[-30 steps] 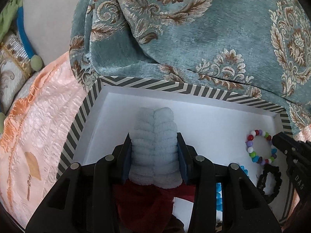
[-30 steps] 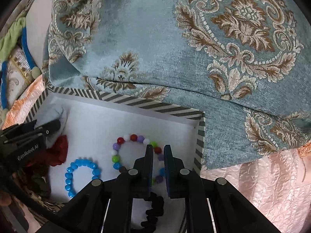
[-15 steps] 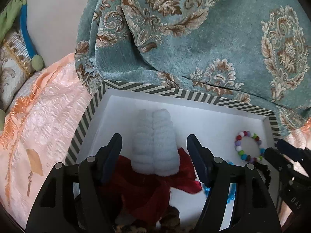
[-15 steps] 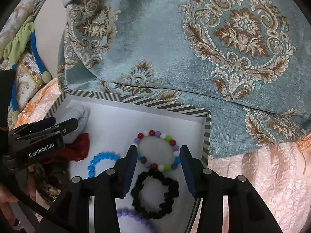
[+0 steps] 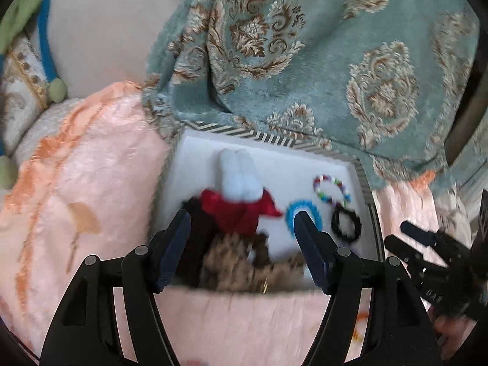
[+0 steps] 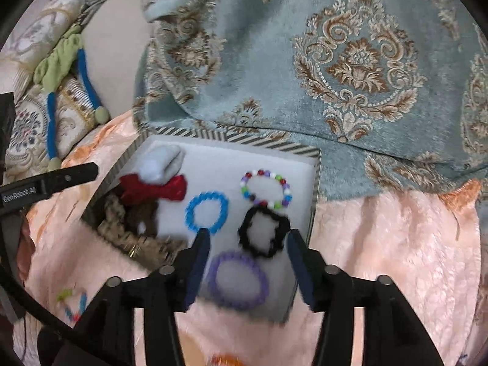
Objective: Organize jewelry
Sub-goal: 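Withdraw both grippers toward the last two bead bracelets on the bedspread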
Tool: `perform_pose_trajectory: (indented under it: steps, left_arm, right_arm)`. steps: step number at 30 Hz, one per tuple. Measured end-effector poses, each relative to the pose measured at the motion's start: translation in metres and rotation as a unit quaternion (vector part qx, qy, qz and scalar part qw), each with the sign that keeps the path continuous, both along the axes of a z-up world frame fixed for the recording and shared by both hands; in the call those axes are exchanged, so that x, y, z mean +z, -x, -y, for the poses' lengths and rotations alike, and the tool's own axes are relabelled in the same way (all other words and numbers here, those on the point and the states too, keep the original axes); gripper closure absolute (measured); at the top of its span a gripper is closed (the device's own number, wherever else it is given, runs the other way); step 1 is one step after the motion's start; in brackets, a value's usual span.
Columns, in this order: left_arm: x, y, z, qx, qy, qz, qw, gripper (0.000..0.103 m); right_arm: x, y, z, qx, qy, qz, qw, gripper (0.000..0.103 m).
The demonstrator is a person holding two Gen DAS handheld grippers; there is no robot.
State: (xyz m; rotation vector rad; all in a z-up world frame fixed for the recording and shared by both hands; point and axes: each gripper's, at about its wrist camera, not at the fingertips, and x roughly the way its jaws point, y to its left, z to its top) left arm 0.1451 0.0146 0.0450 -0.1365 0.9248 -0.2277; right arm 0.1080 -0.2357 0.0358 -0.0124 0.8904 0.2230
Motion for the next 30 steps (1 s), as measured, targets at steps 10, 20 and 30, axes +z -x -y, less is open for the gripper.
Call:
perform_pose_trajectory:
  steps: [10, 20, 30]
  left_arm:
    - [0.001, 0.096, -0.041, 0.006, -0.036, -0.01, 0.9993, 0.032]
    - [-0.017, 0.169, -0.037, 0.027, -0.102, 0.021, 0.9942, 0.032]
    - [-0.02, 0.185, -0.042, 0.035, -0.104, 0.027, 0.9935, 0.032]
  right_arm:
    - [0.002, 0.088, 0.008, 0.003, -0.008, -0.001, 1.0, 0.043]
    - [-0.002, 0.148, 0.0, -0.008, -0.016, 0.012, 1.0, 0.038]
    - [-0.01, 0.166, 0.002, -0.027, -0.02, 0.008, 0.999, 0.037]
